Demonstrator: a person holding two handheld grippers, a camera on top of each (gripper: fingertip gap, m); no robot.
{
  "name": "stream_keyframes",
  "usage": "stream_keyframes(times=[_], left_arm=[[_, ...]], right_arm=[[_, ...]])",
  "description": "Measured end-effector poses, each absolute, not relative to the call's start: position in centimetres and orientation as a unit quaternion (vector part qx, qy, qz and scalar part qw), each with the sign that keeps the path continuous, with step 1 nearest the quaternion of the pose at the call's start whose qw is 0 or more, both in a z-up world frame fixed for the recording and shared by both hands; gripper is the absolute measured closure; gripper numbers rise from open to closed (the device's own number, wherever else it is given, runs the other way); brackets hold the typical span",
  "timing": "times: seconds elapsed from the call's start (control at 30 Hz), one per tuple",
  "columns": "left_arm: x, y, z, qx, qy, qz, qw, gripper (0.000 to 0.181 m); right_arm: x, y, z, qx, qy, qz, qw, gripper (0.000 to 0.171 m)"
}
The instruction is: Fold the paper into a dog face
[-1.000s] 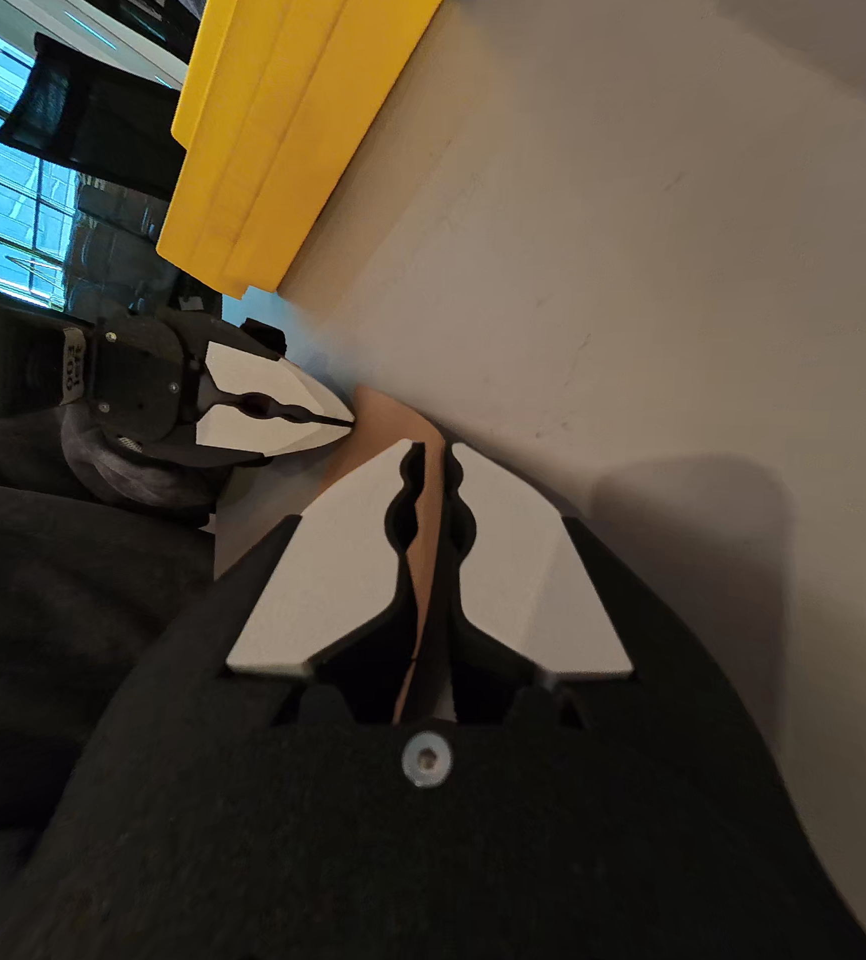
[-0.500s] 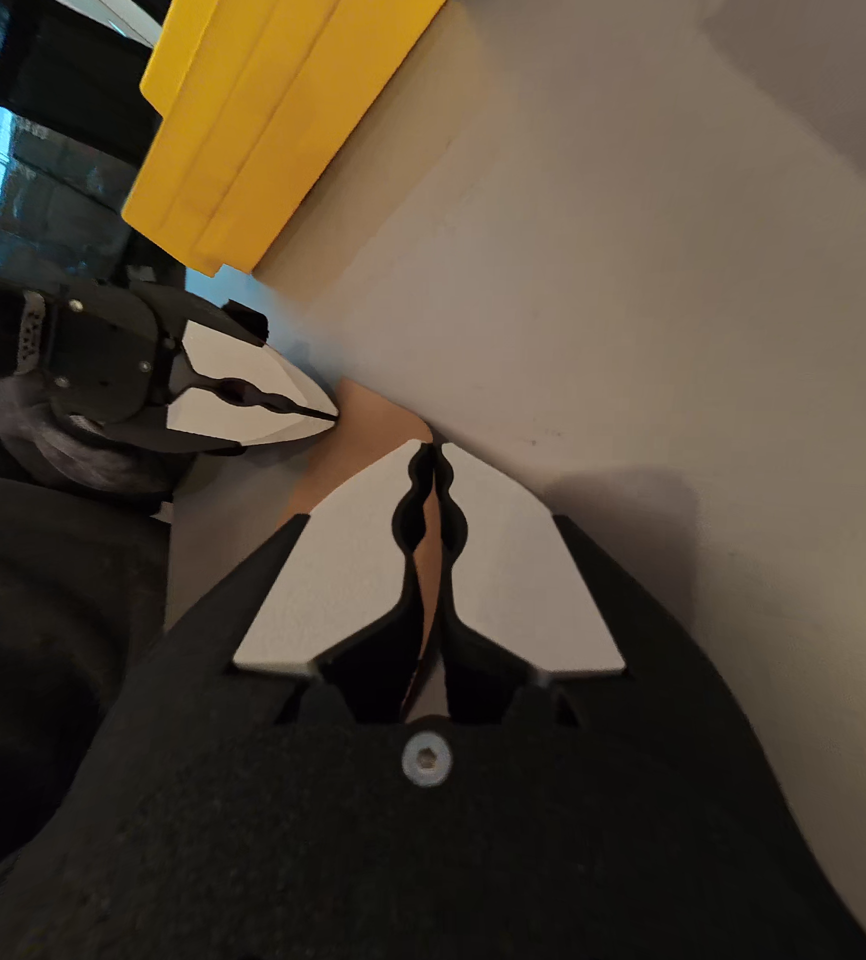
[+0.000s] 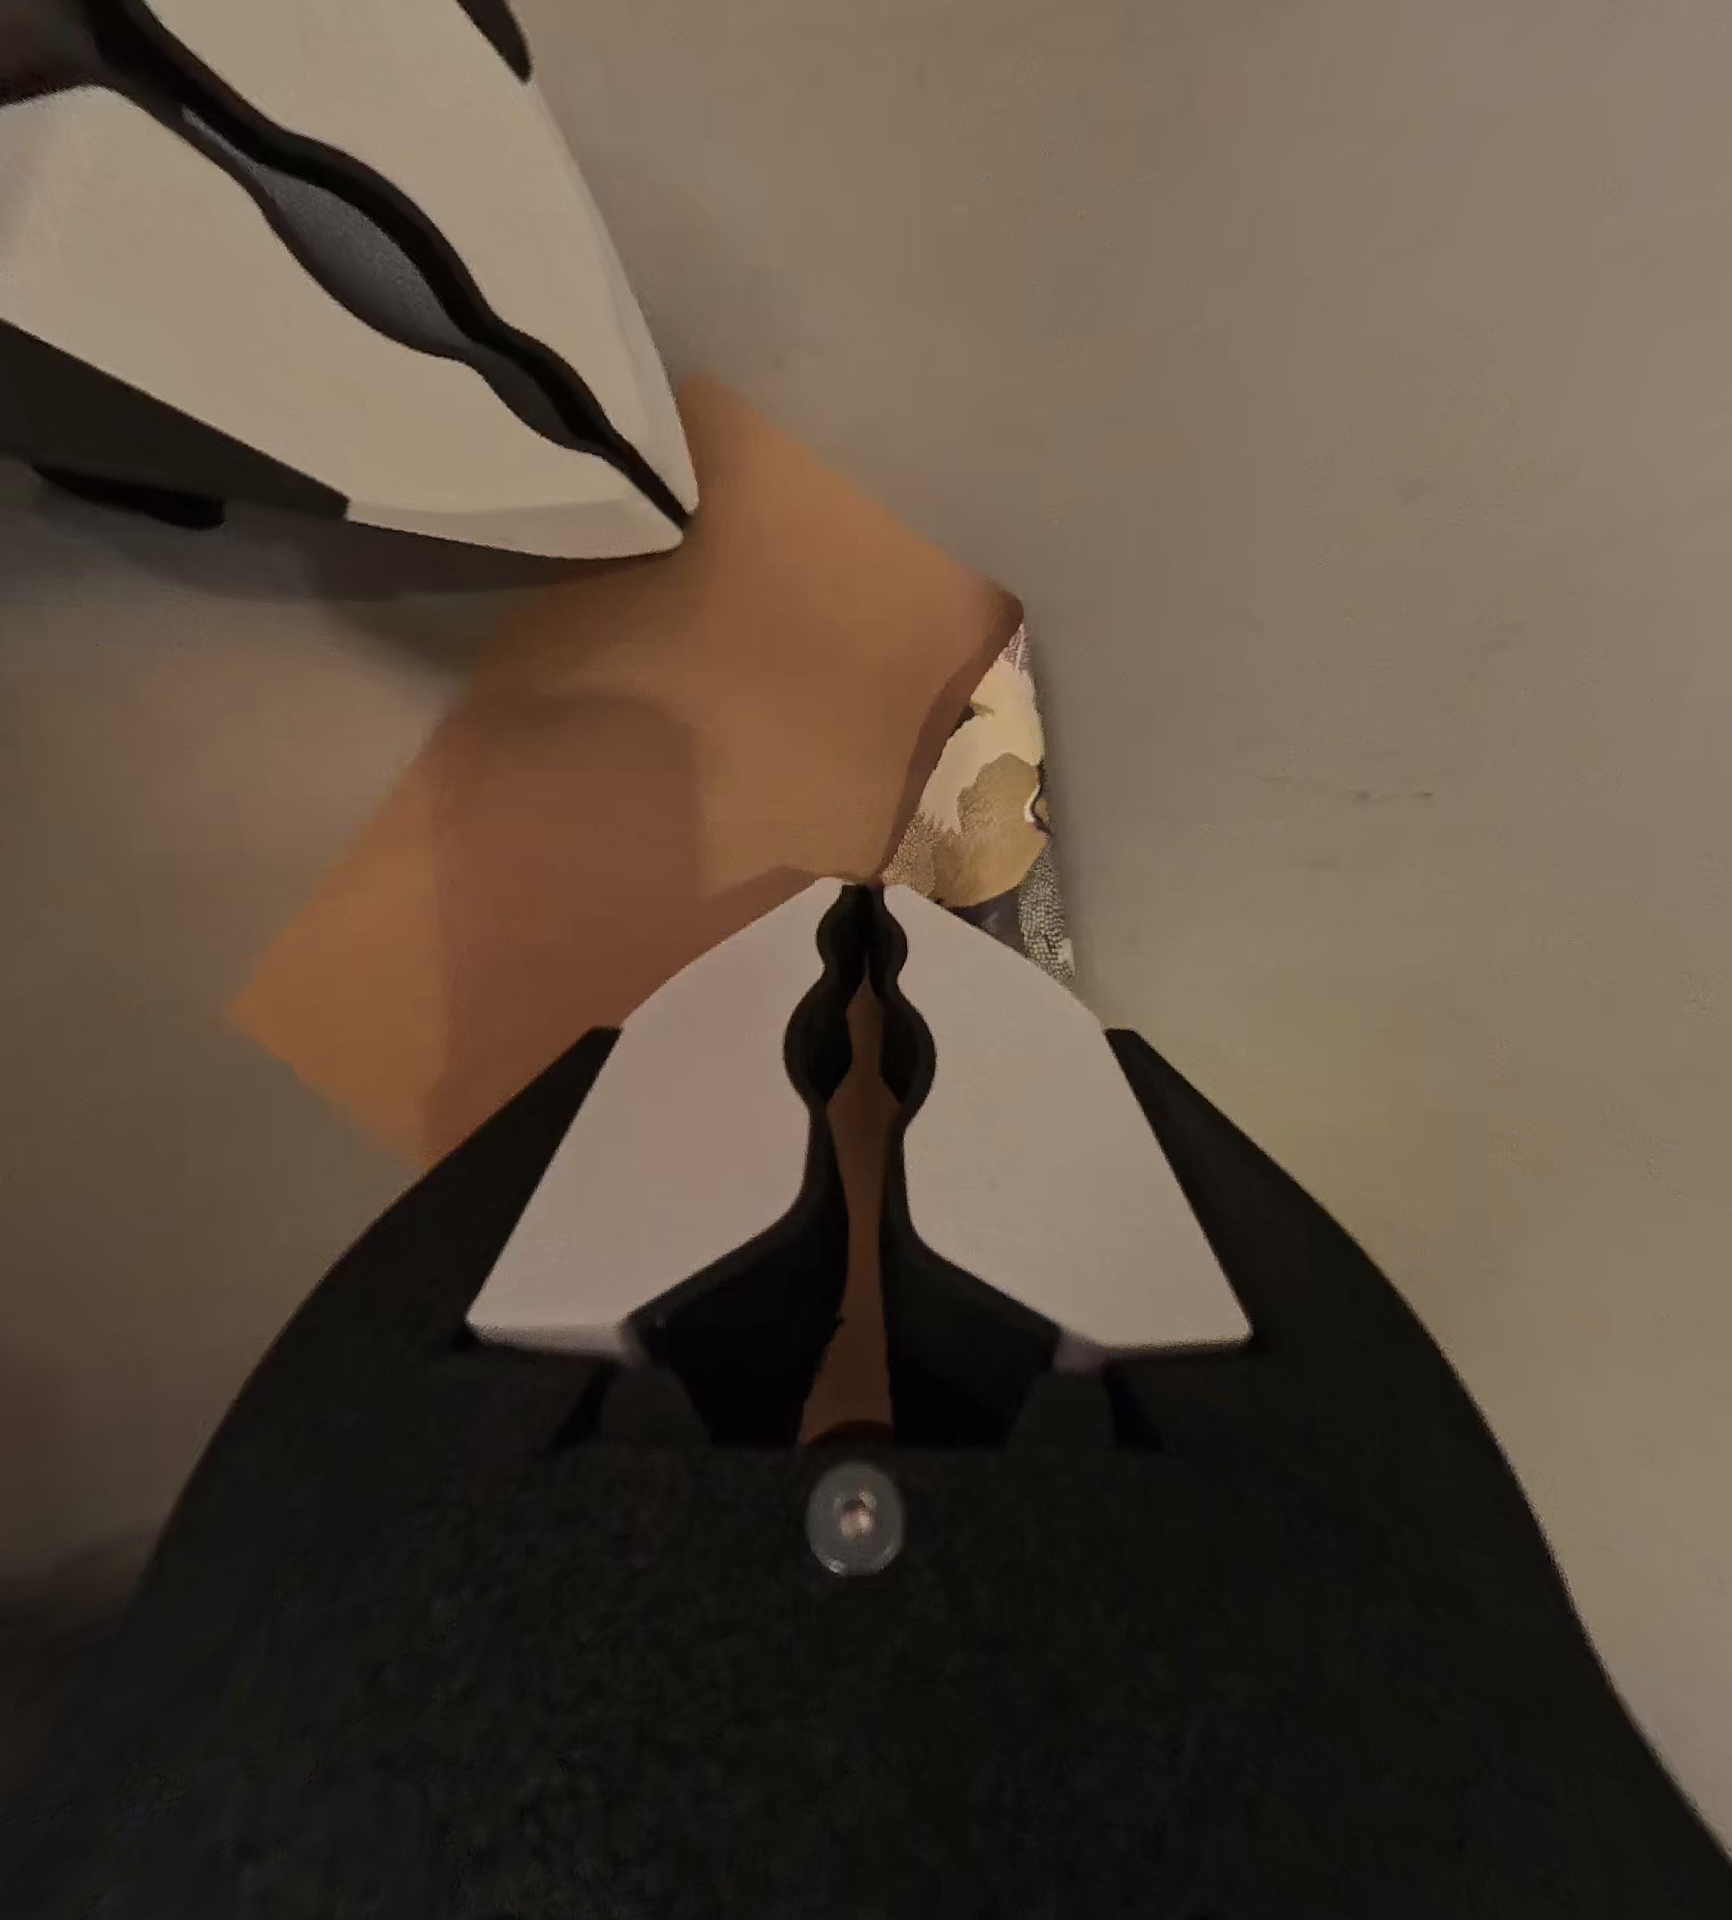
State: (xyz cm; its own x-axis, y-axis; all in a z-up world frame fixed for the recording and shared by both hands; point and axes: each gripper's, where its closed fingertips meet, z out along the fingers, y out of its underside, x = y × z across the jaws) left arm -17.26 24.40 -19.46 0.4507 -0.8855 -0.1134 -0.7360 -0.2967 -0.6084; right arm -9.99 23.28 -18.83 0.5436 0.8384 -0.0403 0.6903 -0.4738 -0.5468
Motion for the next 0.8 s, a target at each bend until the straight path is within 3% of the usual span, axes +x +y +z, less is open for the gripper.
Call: stream_keyframes(times=[0.8], left_arm=[[-17.2,24.4,-19.5,-0.795,0.508,-0.123,0.309,0.181]], right_arm=[[-14.9,16.5,-19.5,-0.832,-0.490,0.136,0.223,0.171]])
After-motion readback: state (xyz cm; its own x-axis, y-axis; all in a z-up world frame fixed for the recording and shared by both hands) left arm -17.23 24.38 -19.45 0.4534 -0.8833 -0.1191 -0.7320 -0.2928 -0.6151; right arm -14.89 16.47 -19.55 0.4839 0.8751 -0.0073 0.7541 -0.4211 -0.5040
